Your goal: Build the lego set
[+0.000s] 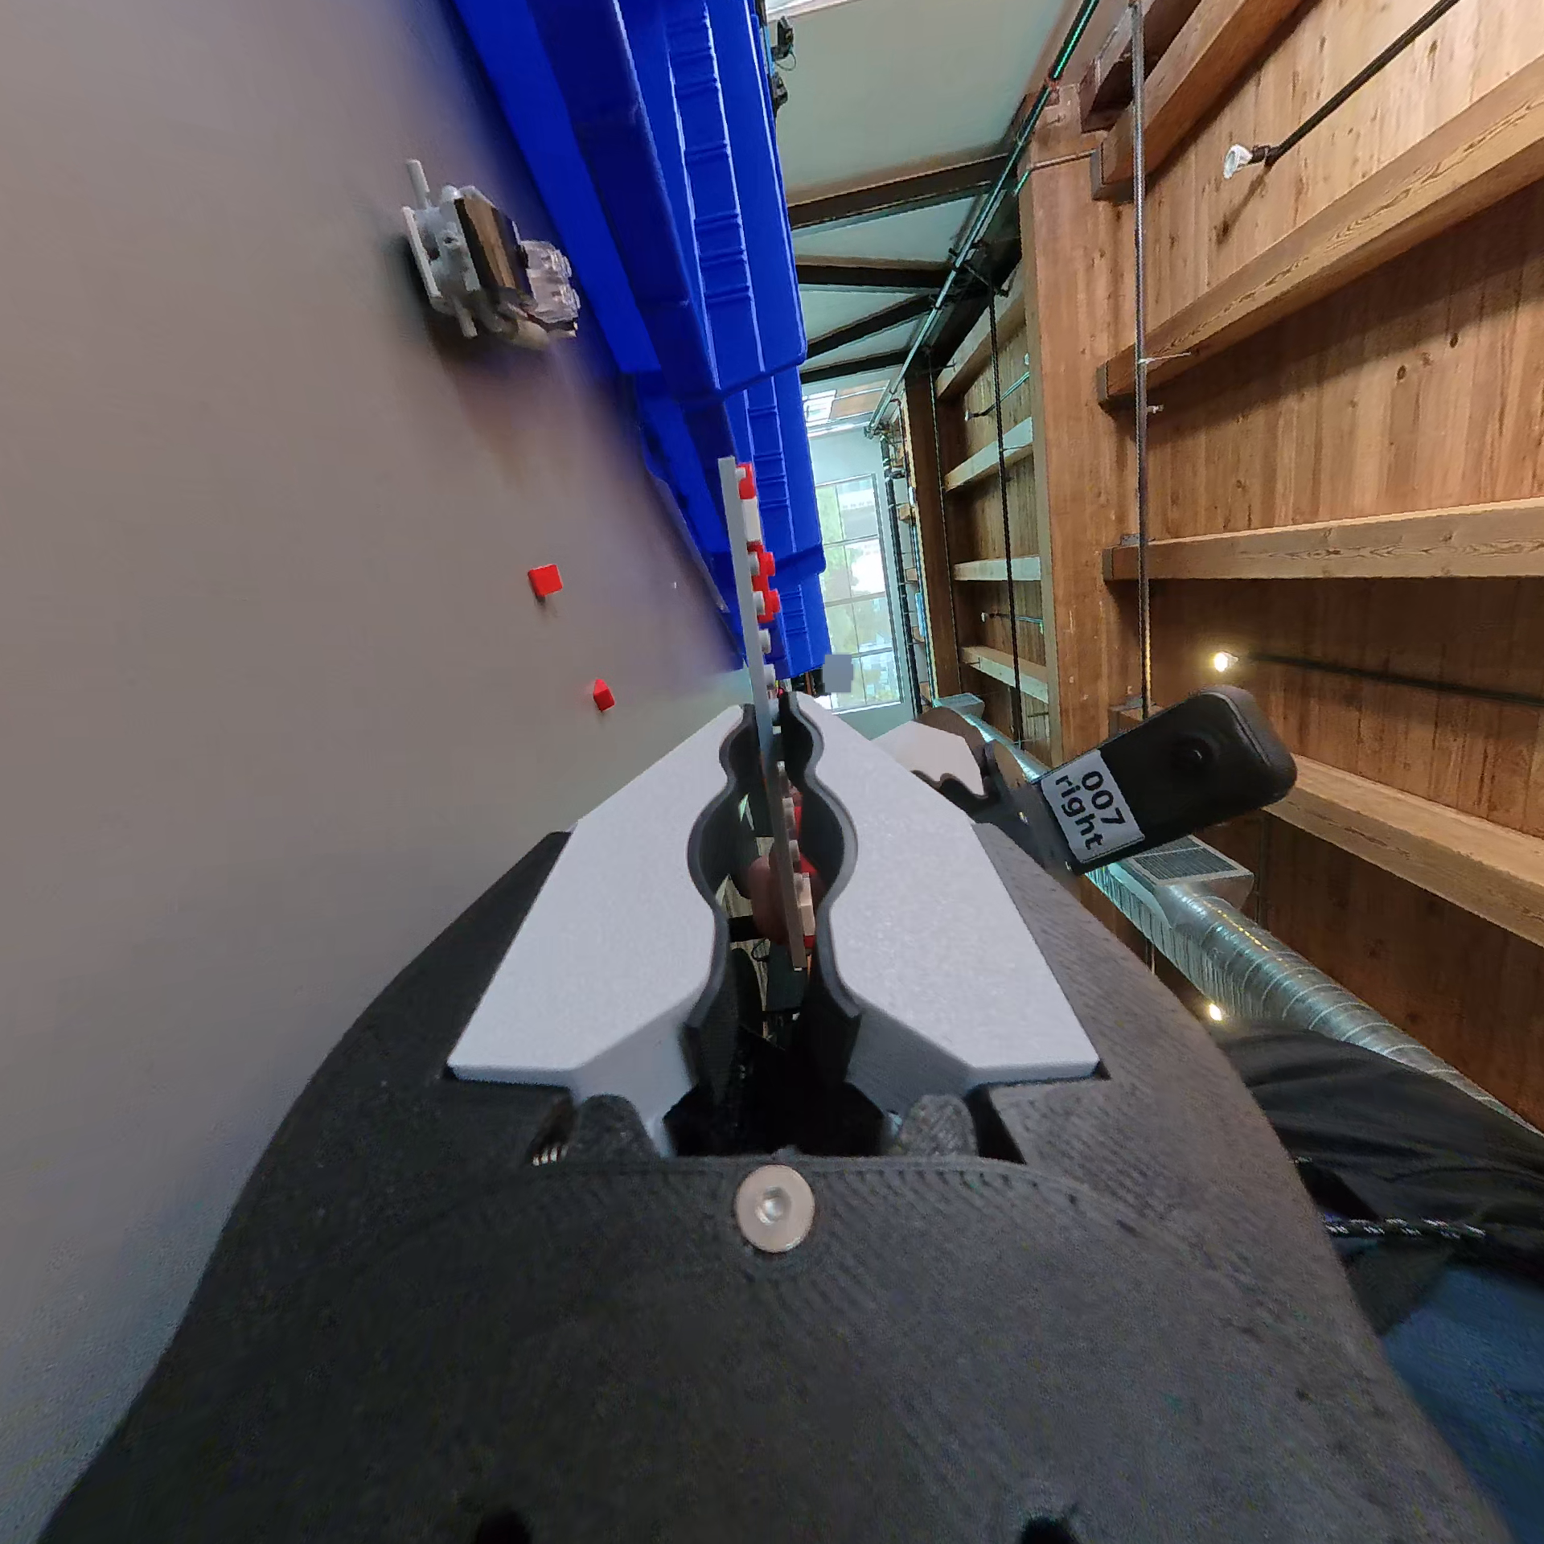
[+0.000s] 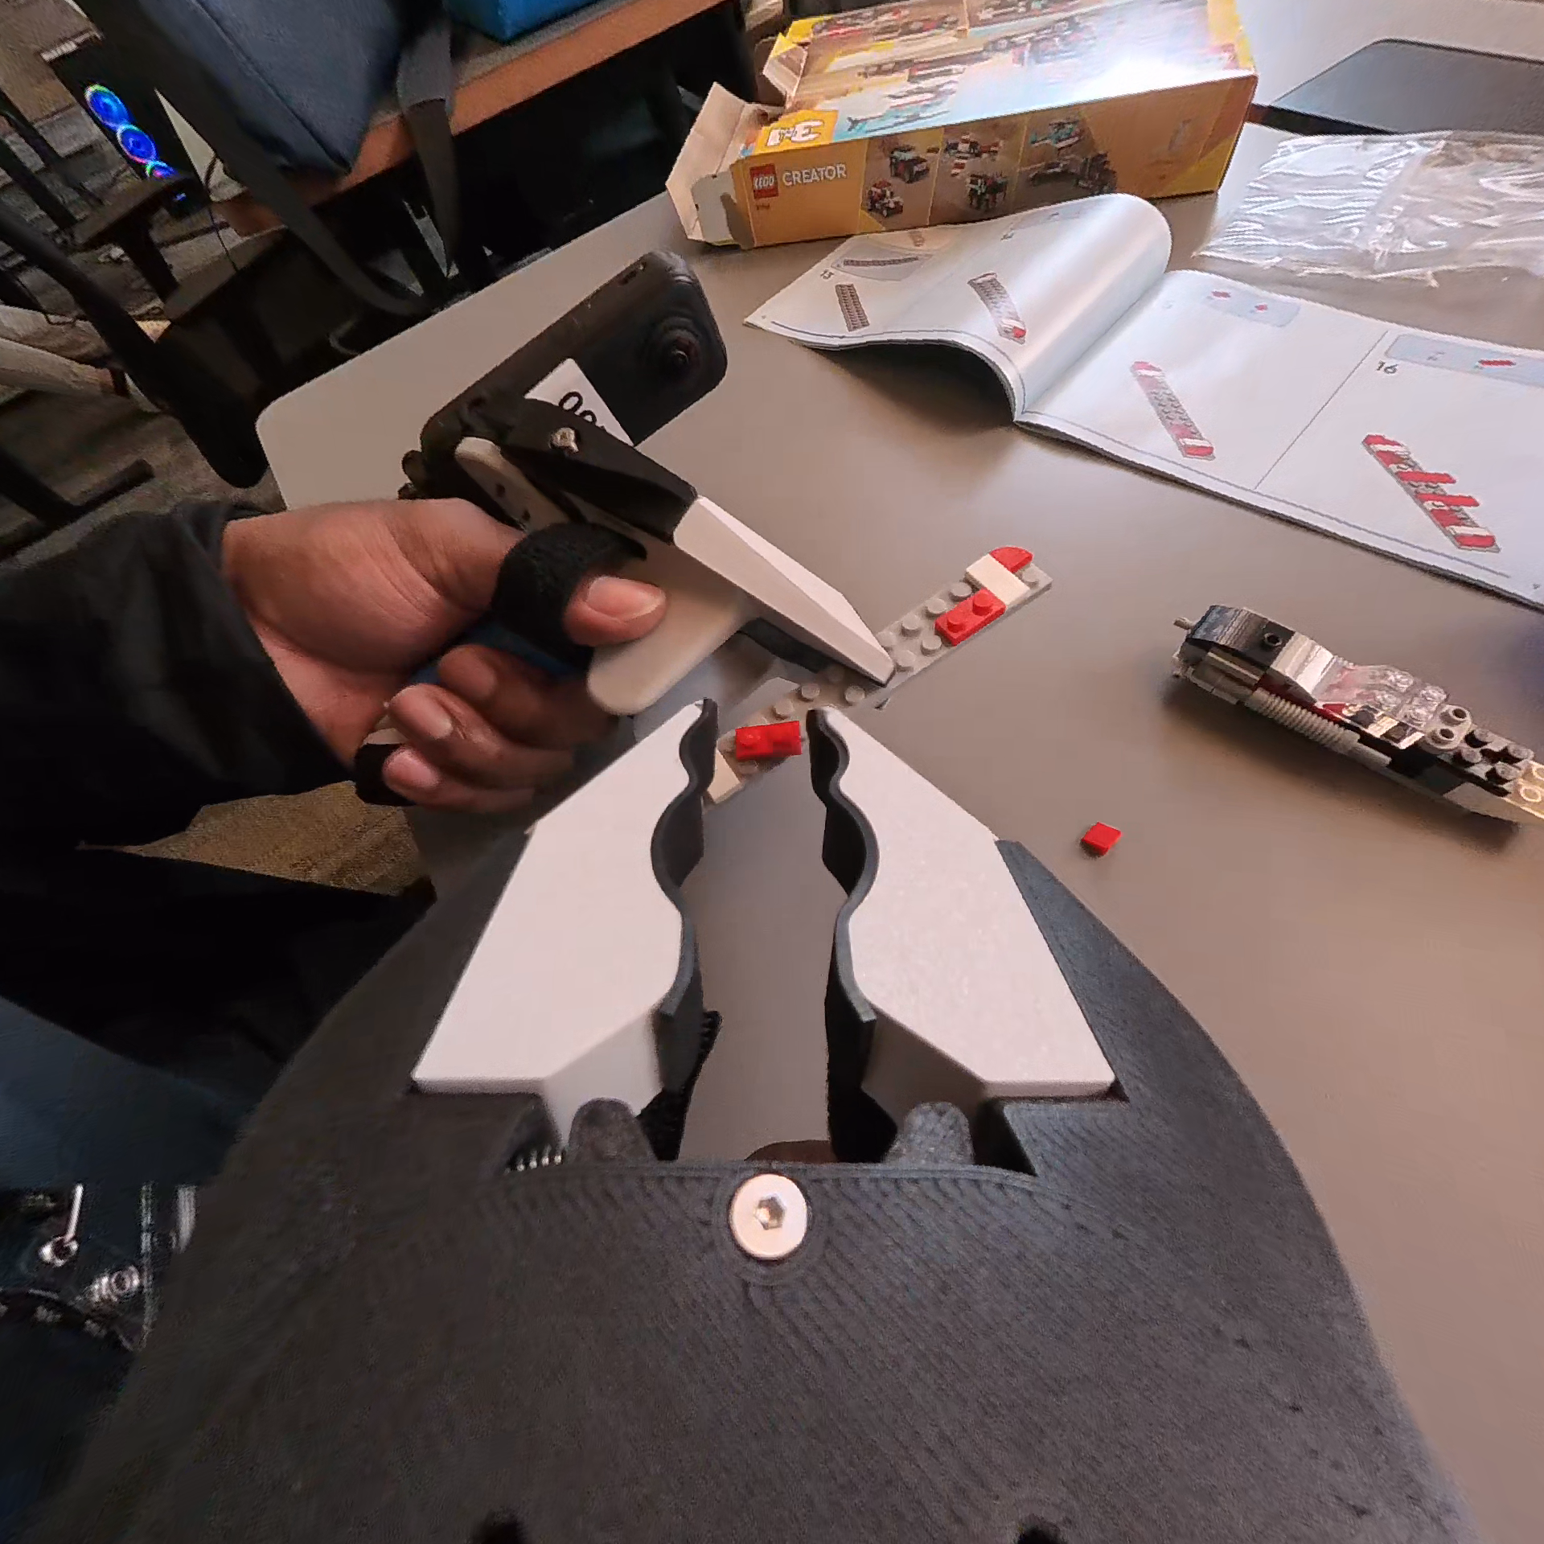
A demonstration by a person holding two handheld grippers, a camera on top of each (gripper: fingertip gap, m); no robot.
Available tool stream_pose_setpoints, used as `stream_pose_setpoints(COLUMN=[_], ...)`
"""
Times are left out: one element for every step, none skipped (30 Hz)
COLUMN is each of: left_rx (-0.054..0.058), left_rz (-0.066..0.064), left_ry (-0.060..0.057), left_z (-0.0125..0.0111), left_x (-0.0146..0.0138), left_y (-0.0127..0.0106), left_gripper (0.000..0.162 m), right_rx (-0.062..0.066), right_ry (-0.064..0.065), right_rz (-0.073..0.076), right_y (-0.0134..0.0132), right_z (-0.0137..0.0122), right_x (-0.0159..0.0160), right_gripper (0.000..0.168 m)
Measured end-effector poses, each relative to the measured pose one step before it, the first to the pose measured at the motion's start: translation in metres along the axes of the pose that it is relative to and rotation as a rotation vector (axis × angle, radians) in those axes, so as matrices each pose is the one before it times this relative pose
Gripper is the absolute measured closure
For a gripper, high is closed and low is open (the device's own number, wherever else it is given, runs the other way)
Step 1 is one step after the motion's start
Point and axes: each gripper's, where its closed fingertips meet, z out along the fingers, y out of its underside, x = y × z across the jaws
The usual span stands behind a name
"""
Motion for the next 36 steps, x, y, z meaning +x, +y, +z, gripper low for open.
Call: stream_pose_setpoints(left_rx=[-0.0010,-0.0011,-0.0010,-0.0005,-0.0006,-0.0010,-0.0006,-0.0003,-0.0003,0.0002,0.0004,0.0002,0.0001,-0.0005,-0.0002,-0.0003,-0.0009,-0.0011,-0.0009,-0.0009,-0.0008,-0.0003,-0.0002,0.0006,0.0003,0.0001,0.0004,0.0003,0.0000,0.0002,0.0004,0.0005,-0.0001,-0.0011,-0.0018,-0.0016], left_rz=[0.0007,0.0009,0.0010,0.0006,0.0004,-0.0006,0.0003,-0.0005,-0.0018,-0.0009,-0.0001,-0.0004,-0.0001,0.0003,-0.0006,-0.0009,-0.0003,-0.0003,-0.0002,0.0014,0.0015,0.0013,0.0009,0.0005,0.0006,0.0003,-0.0002,-0.0001,0.0001,0.0006,0.0005,0.0004,0.0012,0.0018,0.0017,0.0017], left_ry=[-0.0002,-0.0005,-0.0004,-0.0003,0.0007,0.0010,0.0000,0.0008,0.0017,0.0007,0.0007,0.0012,0.0005,0.0007,0.0016,0.0018,0.0015,0.0022,0.0014,0.0002,0.0002,0.0004,0.0006,0.0006,0.0002,0.0003,0.0005,0.0005,0.0000,-0.0002,-0.0001,0.0004,0.0008,0.0012,0.0017,0.0017], left_z=[0.00018,0.00024,0.00009,0.00006,0.00008,0.00003,0.00003,-0.00015,-0.00006,-0.00024,-0.00009,-0.00011,-0.00009,0.00003,-0.00002,0.00007,-0.00006,0.00002,-0.00006,-0.00005,-0.00010,-0.00010,-0.00007,-0.00002,-0.00004,0.00001,-0.00004,-0.00005,-0.00006,-0.00015,-0.00013,-0.00012,-0.00007,0.00003,0.00017,0.00034], left_x=[-0.00001,-0.00004,0.00004,0.00001,0.00006,0.00008,0.00000,0.00006,0.00018,0.00010,0.00022,0.00021,0.00017,0.00009,0.00016,0.00022,0.00023,0.00043,0.00030,0.00032,0.00040,0.00036,0.00030,0.00032,0.00017,0.00011,0.00006,0.00005,0.00007,-0.00009,0.00003,0.00010,0.00010,0.00033,0.00032,0.00024], left_y=[-0.00001,0.00012,-0.00005,0.00008,0.00002,0.00018,0.00020,0.00012,0.00017,0.00012,-0.00001,0.00004,-0.00006,0.00019,0.00005,0.00008,0.00012,0.00016,0.00011,0.00005,-0.00011,-0.00006,-0.00015,-0.00025,-0.00020,-0.00003,-0.00017,-0.00016,-0.00014,-0.00018,-0.00022,-0.00024,-0.00013,0.00013,0.00030,0.00044], left_gripper=[0.157,0.157,0.157,0.157,0.157,0.157,0.157,0.157,0.157,0.157,0.157,0.158,0.157,0.158,0.157,0.157,0.157,0.157,0.157,0.157,0.157,0.157,0.157,0.157,0.157,0.157,0.157,0.158,0.158,0.158,0.157,0.158,0.158,0.158,0.158,0.157], right_rx=[-0.0046,-0.0069,-0.0052,-0.0055,-0.0066,-0.0079,-0.0050,-0.0006,-0.0006,0.0001,-0.0005,-0.0002,-0.0020,-0.0018,0.0005,0.0006,0.0010,0.0036,0.0013,0.0003,0.0022,0.0012,0.0034,0.0036,0.0044,0.0058,0.0073,0.0073,0.0066,0.0054,0.0038,0.0041,0.0085,0.0103,0.0069,0.0080], right_ry=[0.0000,0.0038,0.0056,0.0049,0.0041,0.0024,0.0026,-0.0009,-0.0031,-0.0007,0.0002,-0.0018,-0.0002,-0.0012,-0.0028,-0.0028,-0.0044,-0.0086,-0.0042,-0.0018,-0.0024,-0.0008,-0.0007,-0.0021,-0.0019,0.0009,-0.0002,-0.0025,-0.0003,-0.0002,-0.0024,-0.0043,-0.0163,-0.0306,-0.0375,-0.0411], right_rz=[-0.0067,-0.0081,-0.0106,-0.0122,-0.0118,-0.0116,-0.0088,-0.0076,-0.0076,-0.0069,-0.0074,-0.0097,-0.0105,-0.0104,-0.0107,-0.0086,-0.0065,-0.0077,-0.0069,-0.0060,-0.0051,-0.0021,-0.0004,0.0003,0.0013,0.0033,0.0063,0.0111,0.0165,0.0222,0.0323,0.0496,0.0661,0.0808,0.0894,0.0888], right_y=[0.00057,0.00076,0.00052,0.00056,0.00068,0.00108,0.00069,0.00012,-0.00005,-0.00013,-0.00009,-0.00027,0.00009,0.00007,-0.00007,-0.00010,-0.00010,-0.00053,-0.00016,-0.00002,-0.00039,-0.00011,-0.00051,-0.00045,-0.00048,-0.00073,-0.00085,-0.00075,-0.00048,0.00003,0.00078,0.00127,0.00109,0.00109,0.00148,0.00123], right_z=[0.00065,0.00052,0.00029,0.00042,0.00034,0.00057,0.00039,0.00019,0.00005,-0.00014,-0.00028,-0.00017,-0.00008,-0.00010,-0.00008,-0.00006,-0.00018,-0.00026,-0.00012,-0.00019,-0.00027,-0.00020,-0.00030,-0.00024,-0.00034,-0.00057,-0.00066,-0.00094,-0.00122,-0.00156,-0.00183,-0.00182,-0.00179,-0.00131,-0.00064,0.00007], right_x=[-0.00067,-0.00011,0.00001,0.00007,-0.00008,-0.00003,0.00037,-0.00005,-0.00024,0.00006,0.00012,-0.00033,-0.00021,-0.00022,-0.00039,-0.00032,-0.00038,-0.00101,-0.00046,-0.00018,-0.00038,-0.00005,-0.00007,-0.00031,-0.00025,0.00012,0.00021,0.00028,0.00093,0.00148,0.00181,0.00249,0.00165,0.00030,-0.00020,-0.00056], right_gripper=[0.147,0.147,0.148,0.149,0.151,0.152,0.153,0.154,0.154,0.154,0.154,0.154,0.154,0.154,0.154,0.154,0.154,0.154,0.154,0.154,0.154,0.153,0.153,0.152,0.152,0.151,0.150,0.148,0.146,0.143,0.141,0.140,0.139,0.138,0.136,0.133])
